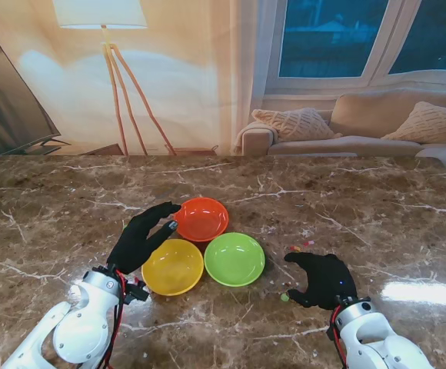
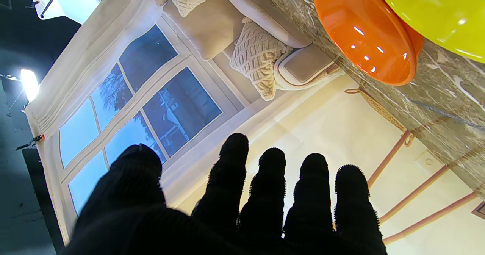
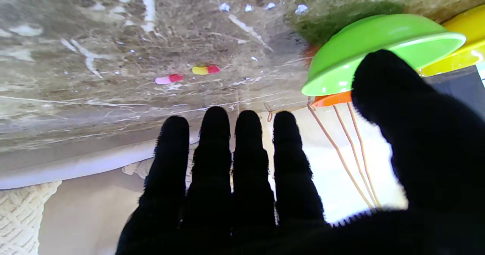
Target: Portion candies into small dishes
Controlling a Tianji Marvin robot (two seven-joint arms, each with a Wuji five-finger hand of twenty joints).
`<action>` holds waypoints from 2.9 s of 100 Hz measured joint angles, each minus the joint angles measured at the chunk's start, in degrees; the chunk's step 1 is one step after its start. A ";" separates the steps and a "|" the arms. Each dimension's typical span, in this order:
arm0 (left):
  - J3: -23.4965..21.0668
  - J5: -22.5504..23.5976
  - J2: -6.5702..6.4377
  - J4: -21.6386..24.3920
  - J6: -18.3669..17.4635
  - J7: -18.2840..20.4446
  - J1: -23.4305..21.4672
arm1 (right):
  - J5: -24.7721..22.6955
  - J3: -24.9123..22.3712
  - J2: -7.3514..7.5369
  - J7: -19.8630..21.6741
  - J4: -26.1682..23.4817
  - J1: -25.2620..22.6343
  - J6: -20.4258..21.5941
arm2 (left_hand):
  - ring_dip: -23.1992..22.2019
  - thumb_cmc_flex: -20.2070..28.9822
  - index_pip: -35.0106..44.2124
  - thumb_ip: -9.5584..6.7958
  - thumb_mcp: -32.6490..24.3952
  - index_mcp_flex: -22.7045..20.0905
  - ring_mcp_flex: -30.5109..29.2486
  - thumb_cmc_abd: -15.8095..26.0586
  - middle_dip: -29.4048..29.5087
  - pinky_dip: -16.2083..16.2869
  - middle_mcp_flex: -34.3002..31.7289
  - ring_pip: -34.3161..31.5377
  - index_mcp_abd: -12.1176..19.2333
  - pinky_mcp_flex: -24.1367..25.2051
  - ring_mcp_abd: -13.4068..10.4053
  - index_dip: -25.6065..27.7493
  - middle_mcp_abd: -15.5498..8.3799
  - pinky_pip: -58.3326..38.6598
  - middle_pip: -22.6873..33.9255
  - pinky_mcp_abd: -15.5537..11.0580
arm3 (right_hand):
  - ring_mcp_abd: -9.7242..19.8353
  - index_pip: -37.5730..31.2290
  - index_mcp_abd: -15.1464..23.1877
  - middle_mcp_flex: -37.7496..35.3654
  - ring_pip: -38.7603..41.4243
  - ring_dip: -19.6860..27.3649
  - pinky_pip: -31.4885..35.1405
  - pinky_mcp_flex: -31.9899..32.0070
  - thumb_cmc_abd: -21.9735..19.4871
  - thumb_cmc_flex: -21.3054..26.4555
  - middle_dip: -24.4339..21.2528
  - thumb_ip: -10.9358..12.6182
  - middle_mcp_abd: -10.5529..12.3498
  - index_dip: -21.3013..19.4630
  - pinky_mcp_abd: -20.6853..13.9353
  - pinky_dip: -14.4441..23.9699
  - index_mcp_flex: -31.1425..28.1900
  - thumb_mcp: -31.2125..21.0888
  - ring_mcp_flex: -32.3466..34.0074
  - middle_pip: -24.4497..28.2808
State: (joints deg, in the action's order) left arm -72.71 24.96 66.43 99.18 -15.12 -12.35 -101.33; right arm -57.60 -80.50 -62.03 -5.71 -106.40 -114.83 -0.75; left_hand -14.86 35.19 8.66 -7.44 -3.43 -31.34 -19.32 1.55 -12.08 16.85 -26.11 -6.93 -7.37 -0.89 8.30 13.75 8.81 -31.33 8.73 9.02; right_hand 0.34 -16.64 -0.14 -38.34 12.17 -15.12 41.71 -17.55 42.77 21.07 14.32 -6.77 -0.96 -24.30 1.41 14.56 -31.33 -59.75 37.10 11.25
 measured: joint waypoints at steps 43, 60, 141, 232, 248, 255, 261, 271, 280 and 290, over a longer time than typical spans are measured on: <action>-0.33 0.09 -0.04 -0.10 0.50 -0.11 0.36 | -3.00 2.61 0.63 -1.82 1.22 -0.71 -2.39 | 0.00 0.00 0.00 0.00 0.00 -0.01 0.00 0.00 0.00 -0.01 -0.01 0.00 0.00 0.00 0.00 0.00 0.00 0.00 -0.24 0.02 | 0.00 -2.19 4.49 -2.20 16.99 -15.39 1.65 -0.08 7.81 4.07 19.38 -1.21 2.85 0.66 2.72 8.07 -4.28 -5.53 0.95 12.60; -0.46 0.02 -0.06 -0.16 0.63 0.12 0.54 | -6.00 4.30 0.66 -3.77 2.98 0.27 -4.43 | 0.00 0.00 0.00 0.00 0.01 -0.01 0.00 0.00 0.00 -0.01 -0.01 0.00 0.00 0.00 0.00 0.00 0.00 0.00 -0.26 0.02 | 0.01 -5.08 5.14 -5.61 20.71 -16.85 7.40 -2.52 10.29 4.10 20.78 -1.22 3.66 0.35 3.16 13.22 -7.76 -6.78 3.35 12.81; -0.76 -0.93 -0.19 -0.69 0.91 1.35 1.21 | -5.39 9.66 0.50 -9.15 9.71 4.91 -8.28 | 0.00 0.00 0.00 0.00 0.03 -0.72 0.00 0.00 0.00 -0.02 -0.01 0.00 0.00 0.00 0.00 0.02 0.01 0.22 -0.36 0.19 | 0.20 -10.97 6.40 -11.63 27.95 -21.80 19.88 -8.74 13.95 4.11 22.24 -2.44 4.95 -6.23 3.37 24.71 -12.83 -7.60 9.41 14.86; -0.76 -0.84 -0.20 -0.88 0.99 1.23 1.17 | -3.57 12.02 0.30 -9.64 11.02 6.25 -9.34 | 0.00 0.00 0.00 0.00 0.04 -0.81 0.00 0.00 0.00 -0.64 -0.01 0.00 0.00 0.00 0.00 0.08 0.01 0.57 -0.49 0.51 | 0.30 -22.80 10.92 -17.25 31.02 -22.45 25.79 -12.86 11.55 10.39 27.24 -8.88 6.20 -9.49 3.37 23.47 -17.31 -6.70 14.01 18.03; -0.73 -0.88 -0.20 -0.97 0.99 1.32 1.24 | -3.66 12.03 0.29 -9.54 11.04 6.28 -9.33 | 0.00 0.00 0.00 0.00 0.04 -0.82 0.00 0.00 0.00 -0.66 -0.01 0.00 0.00 0.00 0.00 0.09 0.01 0.58 -0.49 0.53 | 0.30 -26.02 11.70 -17.97 31.32 -22.45 25.80 -12.88 11.56 11.09 28.72 -8.97 6.41 -7.30 3.37 23.21 -17.28 -6.10 14.01 17.95; -0.72 -0.88 -0.20 -1.00 0.99 1.33 1.25 | -3.70 12.03 0.29 -9.45 11.03 6.28 -9.44 | 0.00 0.00 0.00 0.00 0.04 -0.82 0.00 0.00 0.00 -0.66 -0.01 0.00 0.00 0.00 0.00 0.09 0.01 0.61 -0.49 0.55 | 0.31 -26.43 11.71 -17.97 31.40 -22.45 25.81 -12.89 11.56 11.10 29.33 -8.96 6.78 -5.87 3.37 22.78 -17.28 -6.09 14.01 17.95; -0.72 -0.88 -0.20 -1.01 0.99 1.33 1.26 | -3.83 12.01 0.29 -9.18 10.92 6.28 -9.64 | 0.00 0.00 0.00 0.00 0.04 -0.82 0.00 0.00 0.00 -0.66 -0.01 0.00 0.00 0.00 0.00 0.10 0.01 0.65 -0.49 0.55 | 0.31 -25.81 11.62 -17.97 31.40 -22.45 25.82 -12.93 11.47 11.74 29.44 -8.97 7.19 -4.26 3.37 22.78 -17.28 -6.09 14.01 17.90; -0.72 -0.88 -0.21 -1.04 0.99 1.33 1.26 | -4.14 11.87 0.32 -8.42 10.58 6.22 -9.81 | 0.00 0.00 0.00 0.00 0.04 -0.82 0.00 0.00 0.00 -0.66 -0.01 0.00 0.00 0.00 0.00 0.10 0.01 0.67 -0.49 0.58 | 0.30 -24.60 11.54 -17.98 31.41 -22.50 25.82 -12.98 11.45 11.80 29.55 -8.97 7.50 -3.59 3.37 22.77 -17.22 -6.09 14.01 17.33; -0.73 -0.88 -0.21 -1.07 0.98 1.33 1.26 | -4.36 11.86 0.35 -8.21 10.44 6.20 -9.96 | 0.00 0.00 0.00 0.00 0.04 -0.82 0.00 0.00 0.00 -0.66 -0.01 0.00 0.01 0.00 0.00 0.10 0.01 0.67 -0.49 0.58 | 0.31 -23.95 11.60 -19.52 31.65 -23.15 25.92 -13.26 11.45 11.81 29.97 -8.97 7.50 -3.38 3.37 22.77 -17.15 -6.09 14.71 17.00; -0.74 -0.88 -0.21 -1.11 0.95 1.33 1.26 | -4.32 11.89 0.35 -8.33 10.49 6.21 -10.07 | 0.00 0.00 0.00 0.00 0.04 -0.82 0.00 0.00 0.00 -0.66 -0.01 0.00 0.01 0.00 0.00 0.10 0.01 0.67 -0.49 0.60 | 0.31 -23.92 11.76 -20.87 32.44 -23.84 26.61 -13.88 11.45 12.59 30.31 -8.97 7.46 -3.19 3.38 22.76 -17.16 -6.07 16.53 17.07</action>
State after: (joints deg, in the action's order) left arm -73.46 24.08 66.23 98.08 -14.18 -11.02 -100.07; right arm -61.93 -68.60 -61.67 -14.04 -95.91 -108.62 -10.81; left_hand -14.85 35.19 8.66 -7.44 -3.39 -32.16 -19.32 1.55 -12.08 16.19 -26.12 -6.93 -7.36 -0.89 8.30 13.85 8.83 -30.66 8.23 9.62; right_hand 0.65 -40.55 11.62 -59.21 44.61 -38.96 68.33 -31.43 54.22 33.66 44.63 -15.74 6.51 -27.49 4.78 37.33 -48.48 -65.82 53.63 28.33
